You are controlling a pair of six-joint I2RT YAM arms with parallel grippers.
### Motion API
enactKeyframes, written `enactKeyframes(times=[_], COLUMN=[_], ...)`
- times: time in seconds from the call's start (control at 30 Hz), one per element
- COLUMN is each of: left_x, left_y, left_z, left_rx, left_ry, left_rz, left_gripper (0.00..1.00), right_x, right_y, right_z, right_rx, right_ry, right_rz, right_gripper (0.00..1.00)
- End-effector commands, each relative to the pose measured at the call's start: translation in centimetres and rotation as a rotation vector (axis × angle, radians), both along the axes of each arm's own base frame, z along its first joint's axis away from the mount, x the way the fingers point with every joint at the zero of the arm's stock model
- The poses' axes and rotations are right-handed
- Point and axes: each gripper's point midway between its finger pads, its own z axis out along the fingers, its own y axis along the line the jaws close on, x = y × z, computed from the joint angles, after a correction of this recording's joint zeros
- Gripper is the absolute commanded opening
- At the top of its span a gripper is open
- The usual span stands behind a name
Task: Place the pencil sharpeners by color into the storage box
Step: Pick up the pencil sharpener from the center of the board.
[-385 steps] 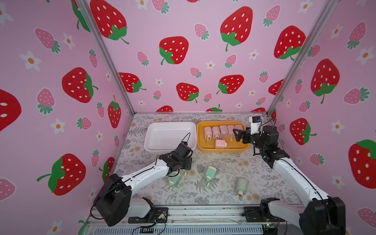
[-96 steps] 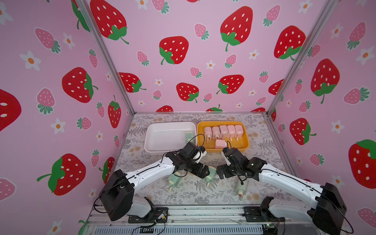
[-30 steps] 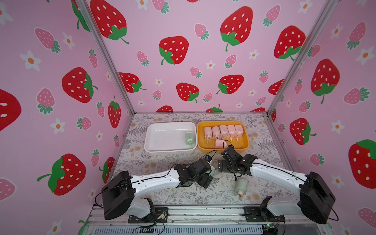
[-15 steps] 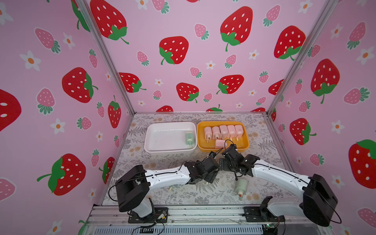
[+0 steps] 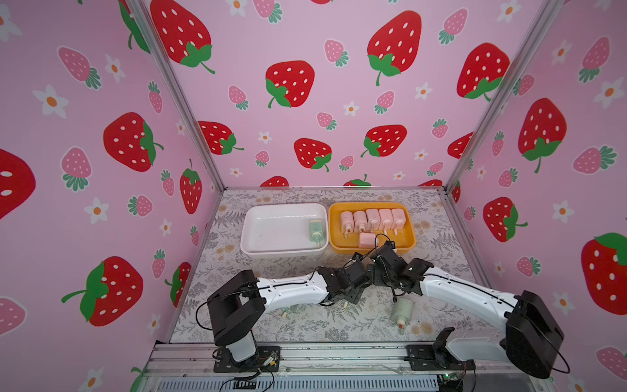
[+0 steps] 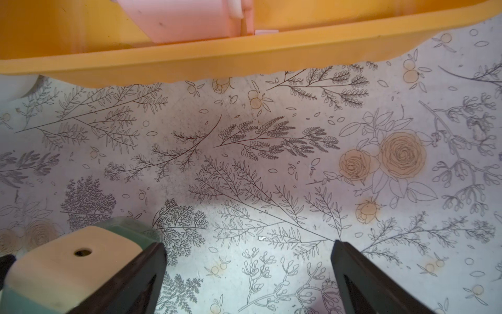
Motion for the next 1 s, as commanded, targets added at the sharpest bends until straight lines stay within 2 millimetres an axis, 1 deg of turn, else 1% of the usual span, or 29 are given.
enactKeyframes(times=[0.0,0.07,0.17,0.27,0.4,0.47,0.6,0.77,0.9,0.97], left_x=[0.3,0.1,0.1,-0.1,-0.2,-0.2,-0.2,-0.2,-0.3,-0.3], left_y=[-0.4,-0.6,-0.7,-0.7,-0.5,-0.5,-0.5,-0.3,-0.1,0.0], left_z=[0.7,0.6,0.5,0.2,-0.2,-0.1,0.0,0.2,0.7,0.8], left_rx=[0.005,-0.001,0.0,0.007,0.013,0.006,-0.001,-0.007,-0.035,-0.042], left_ry=[-0.009,-0.002,0.003,0.014,0.027,0.025,0.021,0.014,0.001,-0.001], left_rz=[0.012,-0.003,-0.006,-0.009,-0.003,-0.004,-0.006,0.0,0.005,0.007], left_gripper=[0.77,0.72,0.68,0.68,0.71,0.69,0.56,0.34,0.0,0.0], right_x=[-0.1,-0.1,-0.1,-0.1,-0.2,-0.2,-0.2,-0.2,-0.1,0.0], right_y=[-0.8,-0.8,-0.8,-0.8,-0.8,-0.9,-0.9,-0.8,-0.6,-0.4], right_z=[0.2,0.2,0.1,0.1,0.1,0.1,0.0,0.2,0.2,0.4], right_rx=[-0.023,-0.026,-0.028,-0.029,-0.029,-0.03,-0.027,-0.024,-0.016,-0.007], right_ry=[-0.011,-0.012,-0.011,-0.011,-0.01,-0.01,-0.008,-0.013,-0.017,-0.019], right_rz=[-0.006,-0.004,-0.004,-0.002,-0.002,-0.004,-0.006,-0.003,0.006,0.015], right_gripper=[1.0,1.0,1.0,1.0,1.0,1.0,1.0,1.0,1.0,1.0])
